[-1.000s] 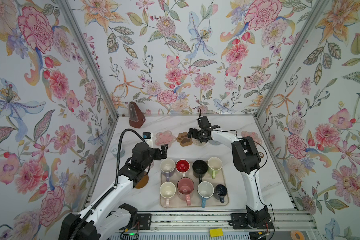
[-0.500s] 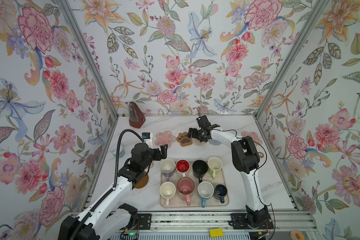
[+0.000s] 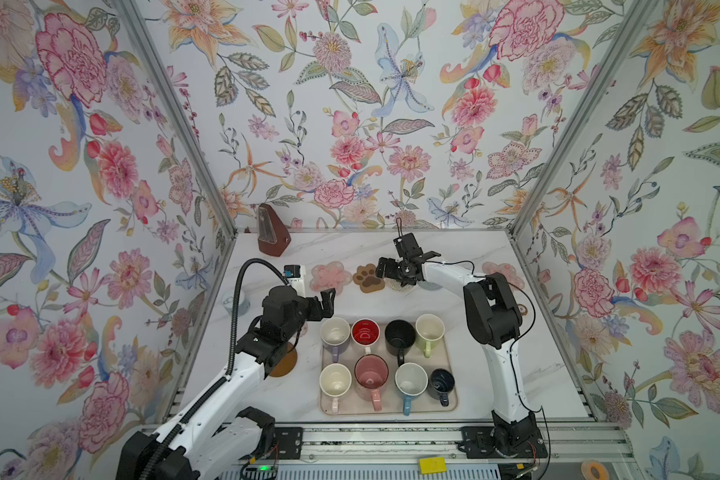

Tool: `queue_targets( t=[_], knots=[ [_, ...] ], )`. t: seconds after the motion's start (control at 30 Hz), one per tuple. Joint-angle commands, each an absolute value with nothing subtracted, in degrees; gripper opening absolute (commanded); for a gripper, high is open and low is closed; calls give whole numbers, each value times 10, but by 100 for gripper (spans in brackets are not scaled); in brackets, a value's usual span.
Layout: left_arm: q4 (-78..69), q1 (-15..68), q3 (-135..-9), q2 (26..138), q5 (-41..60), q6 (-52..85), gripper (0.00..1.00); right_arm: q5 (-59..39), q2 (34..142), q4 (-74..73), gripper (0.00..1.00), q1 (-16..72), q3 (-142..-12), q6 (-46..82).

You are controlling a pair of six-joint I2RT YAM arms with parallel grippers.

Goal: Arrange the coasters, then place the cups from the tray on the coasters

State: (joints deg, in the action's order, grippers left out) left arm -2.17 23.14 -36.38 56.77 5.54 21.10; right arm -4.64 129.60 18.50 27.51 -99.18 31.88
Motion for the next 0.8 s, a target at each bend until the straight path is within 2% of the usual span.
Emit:
queue_targets(
  t=[0.0,0.77],
  knots=[
    [-14,226,-370,569,45,213,99,-24,1289,221,99,264,-964,318],
    [-16,226,-382,582,50,214,99,-44,1267,192,99,251,-948,308]
  ],
)
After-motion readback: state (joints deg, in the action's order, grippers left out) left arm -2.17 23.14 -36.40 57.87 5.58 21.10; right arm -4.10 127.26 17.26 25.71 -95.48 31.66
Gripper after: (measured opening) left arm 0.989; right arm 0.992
